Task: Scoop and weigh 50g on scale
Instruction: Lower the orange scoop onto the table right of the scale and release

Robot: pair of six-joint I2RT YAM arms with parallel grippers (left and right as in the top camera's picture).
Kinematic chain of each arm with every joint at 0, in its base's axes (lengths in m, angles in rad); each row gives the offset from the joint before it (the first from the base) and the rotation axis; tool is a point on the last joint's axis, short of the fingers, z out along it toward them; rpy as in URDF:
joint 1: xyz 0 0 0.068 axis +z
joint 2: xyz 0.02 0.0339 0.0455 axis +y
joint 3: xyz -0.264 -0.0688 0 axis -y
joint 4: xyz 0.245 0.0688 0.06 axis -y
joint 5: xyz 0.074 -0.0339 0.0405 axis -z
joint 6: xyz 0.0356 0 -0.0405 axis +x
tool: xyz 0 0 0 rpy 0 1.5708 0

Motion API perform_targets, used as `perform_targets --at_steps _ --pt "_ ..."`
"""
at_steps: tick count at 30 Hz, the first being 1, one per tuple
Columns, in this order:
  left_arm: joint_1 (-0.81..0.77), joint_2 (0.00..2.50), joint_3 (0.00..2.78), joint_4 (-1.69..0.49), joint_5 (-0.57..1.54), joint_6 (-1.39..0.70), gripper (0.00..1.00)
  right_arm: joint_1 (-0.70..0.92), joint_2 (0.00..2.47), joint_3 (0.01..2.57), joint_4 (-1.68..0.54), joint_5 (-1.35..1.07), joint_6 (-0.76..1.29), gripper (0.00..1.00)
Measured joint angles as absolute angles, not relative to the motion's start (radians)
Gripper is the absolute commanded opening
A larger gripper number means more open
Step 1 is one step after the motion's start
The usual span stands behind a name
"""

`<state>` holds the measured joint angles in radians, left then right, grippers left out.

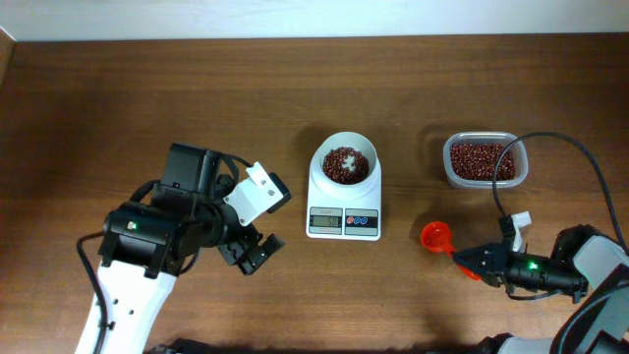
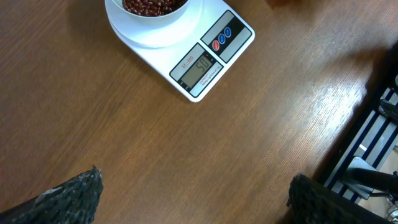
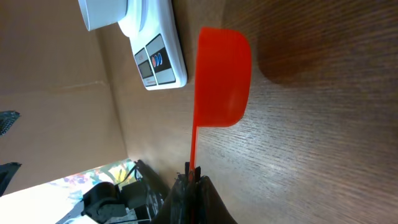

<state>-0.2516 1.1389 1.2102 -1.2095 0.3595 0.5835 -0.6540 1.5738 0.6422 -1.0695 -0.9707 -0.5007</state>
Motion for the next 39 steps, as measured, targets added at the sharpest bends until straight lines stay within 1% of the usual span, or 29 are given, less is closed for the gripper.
perform_targets --at_steps 13,19,20,21,30,31,32,34,38,39 --pt "-0.252 1.139 1.21 -1.209 0.36 0.584 0.99 -0.654 1.574 0.641 -0.979 -0.97 -0.501 0.05" --pt "-0.252 1.139 1.21 -1.209 0.36 0.584 0.99 -0.654 1.574 0.64 -0.974 -0.97 -0.493 0.05" --pt "-0.252 1.139 1.21 -1.209 0.36 0.584 0.99 -0.654 1.574 0.64 -0.974 -0.97 -0.492 0.21" --pt "-0.252 1.139 1.21 -1.209 0.36 0.584 0.99 -0.654 1.574 0.64 -0.974 -0.97 -0.492 0.25" --pt "-0.252 1.139 1.21 -1.209 0.36 0.583 0.99 -0.654 1.574 0.638 -0.971 -0.97 -0.482 0.29" --pt "-0.252 1.139 1.21 -1.209 0.36 0.584 0.99 -0.654 1.574 0.638 -0.971 -0.97 -0.482 0.3" --pt "-0.252 1.139 1.21 -1.209 0.36 0.583 0.99 -0.654 1.574 0.638 -0.971 -0.97 -0.482 0.36" --pt "-0.252 1.139 1.21 -1.209 0.36 0.583 0.99 -0.654 1.574 0.638 -0.968 -0.967 -0.463 0.37" --pt "-0.252 1.139 1.21 -1.209 0.36 0.584 0.99 -0.655 1.574 0.638 -0.96 -0.841 -0.29 0.39" --pt "-0.252 1.139 1.21 -1.209 0.36 0.584 0.99 -0.655 1.574 0.637 -0.96 -0.772 -0.212 0.42"
